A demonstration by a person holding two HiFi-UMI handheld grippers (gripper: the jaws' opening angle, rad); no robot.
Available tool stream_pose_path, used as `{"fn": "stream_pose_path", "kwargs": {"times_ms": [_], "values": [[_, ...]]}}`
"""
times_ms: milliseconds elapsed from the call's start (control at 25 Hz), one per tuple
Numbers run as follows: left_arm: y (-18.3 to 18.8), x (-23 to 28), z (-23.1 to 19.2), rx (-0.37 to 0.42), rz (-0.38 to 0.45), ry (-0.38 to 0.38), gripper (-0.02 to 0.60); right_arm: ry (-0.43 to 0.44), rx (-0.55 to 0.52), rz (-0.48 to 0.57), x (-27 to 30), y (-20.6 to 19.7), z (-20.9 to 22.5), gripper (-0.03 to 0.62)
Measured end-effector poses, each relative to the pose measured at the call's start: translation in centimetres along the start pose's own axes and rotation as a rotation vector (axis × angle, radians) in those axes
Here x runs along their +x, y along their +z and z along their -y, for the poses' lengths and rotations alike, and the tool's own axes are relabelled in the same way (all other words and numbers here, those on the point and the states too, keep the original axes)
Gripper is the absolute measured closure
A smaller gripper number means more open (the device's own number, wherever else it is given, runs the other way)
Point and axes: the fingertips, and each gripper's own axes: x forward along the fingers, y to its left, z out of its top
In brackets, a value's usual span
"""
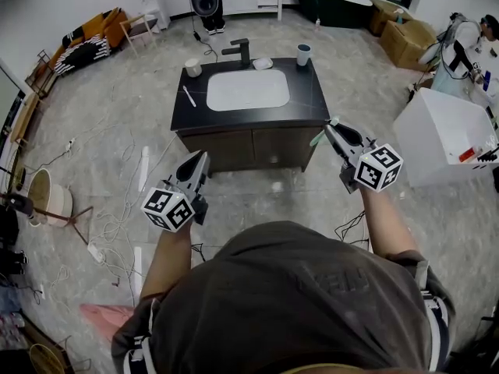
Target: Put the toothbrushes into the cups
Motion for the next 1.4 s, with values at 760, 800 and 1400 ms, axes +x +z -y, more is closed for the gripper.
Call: {"fn": "stream_pose_path", "kwargs": {"times_ms": [760,800,1400], "values": [[-1.5,8.1,7.2,0.018,0.002,0.029,0.575,0.056,0.007,0.017,-5.5,0.4,8.8,0.563],[-1.5,8.3,6.8,0.018,0.001,0.03,0.575,0.056,0.009,0.016,-5.2,0.3,8.9,0.563],[2.5,16.4,-13.3,0.015,0.015,-0.119,0.575,-0.069,-0.017,0.017,13.4,1.7,11.2,0.563]]}}
